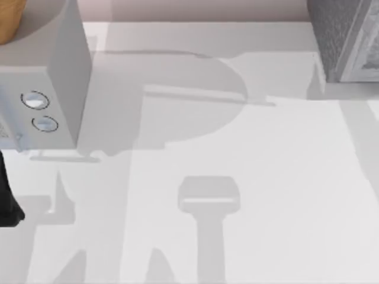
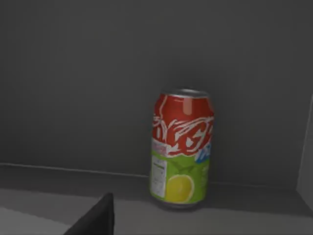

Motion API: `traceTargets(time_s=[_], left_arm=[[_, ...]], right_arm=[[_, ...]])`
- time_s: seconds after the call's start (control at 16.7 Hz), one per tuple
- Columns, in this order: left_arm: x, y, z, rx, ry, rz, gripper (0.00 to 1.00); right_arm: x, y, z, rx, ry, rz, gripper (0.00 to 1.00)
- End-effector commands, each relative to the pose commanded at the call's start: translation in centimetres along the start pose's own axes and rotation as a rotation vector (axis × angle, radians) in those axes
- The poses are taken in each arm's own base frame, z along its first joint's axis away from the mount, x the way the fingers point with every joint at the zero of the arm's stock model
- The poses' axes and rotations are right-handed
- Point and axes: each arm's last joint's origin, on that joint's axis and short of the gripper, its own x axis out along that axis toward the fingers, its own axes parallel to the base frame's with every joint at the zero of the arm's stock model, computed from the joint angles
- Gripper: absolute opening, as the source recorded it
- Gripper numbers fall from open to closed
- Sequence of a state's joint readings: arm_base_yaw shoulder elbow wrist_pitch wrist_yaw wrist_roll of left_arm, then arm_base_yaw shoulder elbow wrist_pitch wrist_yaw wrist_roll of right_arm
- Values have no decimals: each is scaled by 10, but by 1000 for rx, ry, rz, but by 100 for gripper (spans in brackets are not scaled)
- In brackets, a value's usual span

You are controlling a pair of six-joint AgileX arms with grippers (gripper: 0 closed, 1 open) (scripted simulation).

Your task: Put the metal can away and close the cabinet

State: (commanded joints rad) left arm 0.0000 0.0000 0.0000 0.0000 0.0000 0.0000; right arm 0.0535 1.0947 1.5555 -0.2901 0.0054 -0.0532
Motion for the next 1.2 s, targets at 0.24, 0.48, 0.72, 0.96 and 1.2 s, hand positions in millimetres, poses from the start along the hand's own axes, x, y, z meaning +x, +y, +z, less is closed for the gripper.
traceTargets(time_s=[0.24, 0.48, 0.72, 0.96, 1.2], left_arm=[[0, 0, 0, 0, 0, 0, 100], [0, 0, 0, 0, 0, 0, 100], [0, 0, 0, 0, 0, 0, 100], [0, 0, 0, 0, 0, 0, 100], [0, 0, 0, 0, 0, 0, 100]], right_arm=[[-69, 2, -104, 2, 84, -2, 100], [-118, 7, -211, 21, 133, -16, 100], [-141, 10, -290, 45, 154, -36, 100], [-148, 12, -331, 63, 171, -52, 100], [-148, 12, -334, 64, 173, -53, 100]])
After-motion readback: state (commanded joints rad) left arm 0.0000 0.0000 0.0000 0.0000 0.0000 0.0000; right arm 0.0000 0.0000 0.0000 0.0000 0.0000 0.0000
